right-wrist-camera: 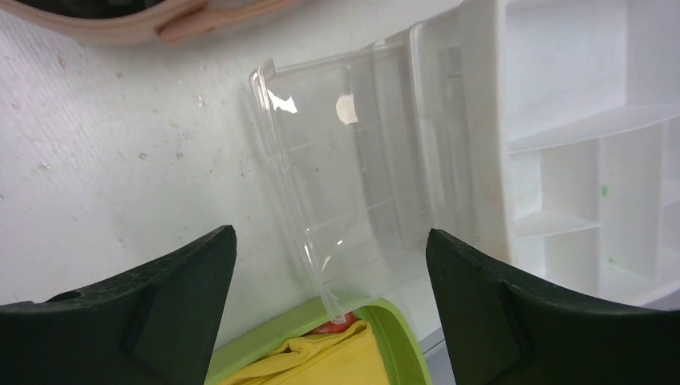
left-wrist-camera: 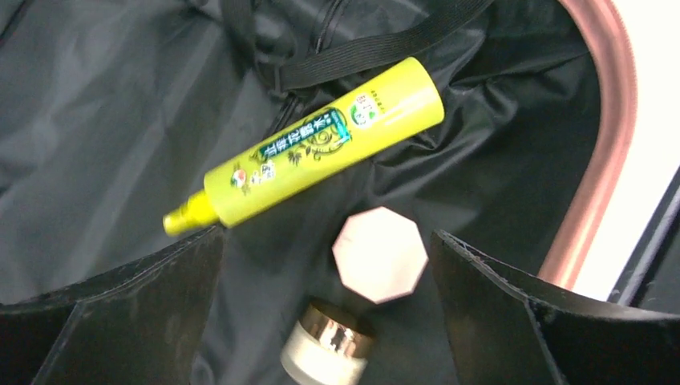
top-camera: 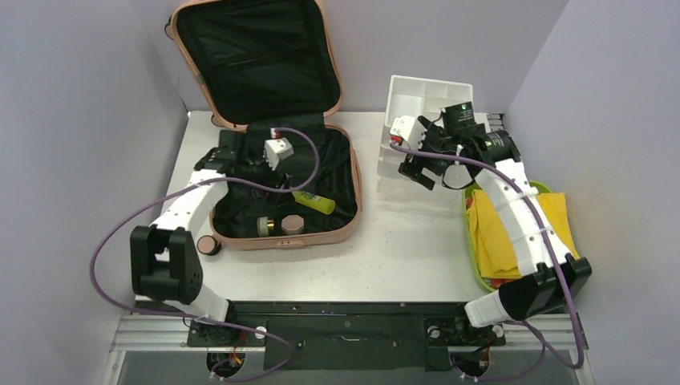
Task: Open, take out, and arrange the luggage
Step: Pick up the personal item from the luggage.
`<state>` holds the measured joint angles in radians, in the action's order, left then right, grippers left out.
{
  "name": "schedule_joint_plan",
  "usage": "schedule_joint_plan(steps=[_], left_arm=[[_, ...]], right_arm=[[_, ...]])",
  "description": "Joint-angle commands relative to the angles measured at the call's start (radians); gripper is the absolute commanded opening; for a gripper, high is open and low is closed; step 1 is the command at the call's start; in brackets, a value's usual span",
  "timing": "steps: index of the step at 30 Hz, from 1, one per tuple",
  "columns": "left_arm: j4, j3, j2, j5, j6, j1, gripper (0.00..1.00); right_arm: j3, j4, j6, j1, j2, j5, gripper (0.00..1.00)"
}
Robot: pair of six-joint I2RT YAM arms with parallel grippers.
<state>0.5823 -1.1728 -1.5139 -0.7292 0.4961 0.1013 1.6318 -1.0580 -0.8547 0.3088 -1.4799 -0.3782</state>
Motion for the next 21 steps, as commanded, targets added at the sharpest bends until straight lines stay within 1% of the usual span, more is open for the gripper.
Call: schedule_joint_plan(steps=[1,2,3,4,5,6,7,8,9,10,11,12,13,14,15,16,17,20,21], left_arm=[[0.003,-0.117,-0.14,0.13,0.223,0.074,0.96],[0.002,-0.169,-0.193,0.148,0.191,0.075,0.96],[0.001,-0.195,-0.215,0.15,0.115,0.065,0.96],[-0.002,-0.226,-0.249,0.119,0.079,0.052,0.96],[-0.023,-0.227,-0.257,0.088,0.011,0.017,0.96],[-0.054,-0.2,-0.251,0.021,-0.027,-0.002,0.96],[-0.13,-0.175,-0.239,-0.024,-0.107,-0.042,0.96],[-0.173,-0.115,-0.201,-0.037,-0.14,-0.06,0.96],[-0.238,-0.053,-0.155,-0.049,-0.179,-0.087,0.96],[-0.262,-0.025,-0.129,-0.049,-0.193,-0.111,0.96],[-0.294,0.025,-0.077,-0.038,-0.213,-0.143,0.96],[-0.295,0.043,-0.052,-0.037,-0.217,-0.172,0.96],[-0.291,0.077,-0.005,-0.04,-0.222,-0.187,0.96],[-0.273,0.09,0.017,-0.044,-0.227,-0.221,0.96],[-0.26,0.11,0.06,-0.053,-0.227,-0.24,0.96],[-0.229,0.119,0.078,-0.06,-0.223,-0.281,0.96],[-0.216,0.135,0.119,-0.076,-0.221,-0.302,0.96],[-0.167,0.167,0.195,-0.122,-0.216,-0.426,0.96],[-0.161,0.186,0.227,-0.147,-0.216,-0.451,0.96]], right_arm=[[-0.028,0.094,0.095,0.013,0.079,-0.125,0.84],[-0.049,0.133,0.104,0.019,0.095,-0.134,0.84],[-0.06,0.159,0.142,0.04,0.1,-0.137,0.84],[-0.075,0.223,0.17,0.071,0.104,-0.13,0.85],[-0.077,0.25,0.212,0.091,0.099,-0.108,0.85],[-0.065,0.28,0.226,0.136,0.078,-0.086,0.85],[-0.037,0.296,0.246,0.159,0.04,-0.073,0.85],[-0.017,0.301,0.258,0.206,0.017,-0.047,0.85],[0.035,0.309,0.287,0.226,-0.041,-0.032,0.84],[0.061,0.313,0.302,0.265,-0.077,-0.004,0.83],[0.118,0.326,0.34,0.281,-0.15,0.01,0.82],[0.146,0.333,0.376,0.309,-0.187,0.029,0.82],[0.207,0.344,0.392,0.321,-0.266,0.036,0.8],[0.241,0.345,0.417,0.343,-0.307,0.043,0.8],[0.313,0.339,0.426,0.353,-0.395,0.045,0.79],[0.349,0.334,0.446,0.372,-0.435,0.048,0.78],[0.418,0.321,0.457,0.39,-0.52,0.05,0.78],[0.555,0.295,0.487,0.426,-0.669,0.07,0.77],[0.571,0.283,0.487,0.443,-0.727,0.079,0.77]])
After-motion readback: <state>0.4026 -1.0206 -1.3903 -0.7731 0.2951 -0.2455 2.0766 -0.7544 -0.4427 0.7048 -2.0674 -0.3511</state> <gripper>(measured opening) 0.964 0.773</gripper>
